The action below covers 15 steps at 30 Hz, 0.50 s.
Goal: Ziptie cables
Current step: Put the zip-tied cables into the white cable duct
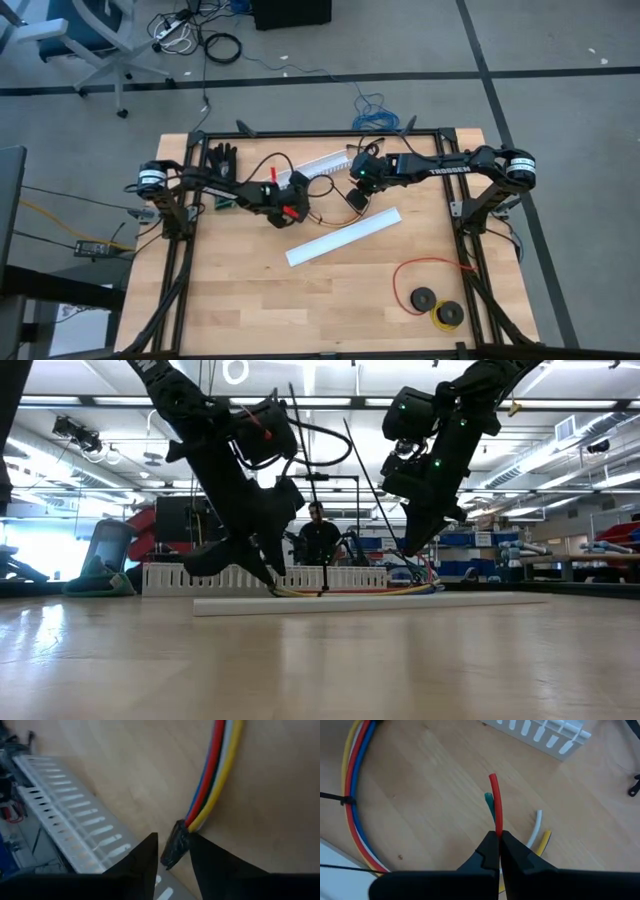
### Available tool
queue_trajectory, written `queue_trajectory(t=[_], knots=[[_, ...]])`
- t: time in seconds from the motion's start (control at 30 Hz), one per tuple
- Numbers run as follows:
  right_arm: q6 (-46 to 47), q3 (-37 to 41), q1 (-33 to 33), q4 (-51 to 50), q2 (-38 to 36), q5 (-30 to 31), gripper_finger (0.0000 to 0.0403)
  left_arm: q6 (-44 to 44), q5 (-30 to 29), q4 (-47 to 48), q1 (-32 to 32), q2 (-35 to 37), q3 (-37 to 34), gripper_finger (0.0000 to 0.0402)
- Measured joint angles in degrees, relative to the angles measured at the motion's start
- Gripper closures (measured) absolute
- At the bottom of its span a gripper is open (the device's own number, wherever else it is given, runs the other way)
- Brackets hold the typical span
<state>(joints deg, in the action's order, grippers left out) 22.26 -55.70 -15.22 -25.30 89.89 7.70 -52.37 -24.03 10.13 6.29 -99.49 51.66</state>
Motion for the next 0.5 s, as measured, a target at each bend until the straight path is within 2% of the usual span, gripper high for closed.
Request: queue_trajectory(t=[0.1,0.37,0.5], knots=[[0.0,0.0,0.0,0.0,0.0,-0.05,0.0403,-1.15,1.81,0.19,0.57,-1.41,0.0,0.0276],[0.02,0.0,-0.02,-0.01,0.0,-0.44,0.0403,-3.86,1.26,-1.22,1.15,-3.25,0.09,0.0279],[0.02,0.0,-0.02,0.04,0.0,-0.44,0.0403,-6.61,0.85,-2.71,1.19,-3.48,0.14,0.0321]])
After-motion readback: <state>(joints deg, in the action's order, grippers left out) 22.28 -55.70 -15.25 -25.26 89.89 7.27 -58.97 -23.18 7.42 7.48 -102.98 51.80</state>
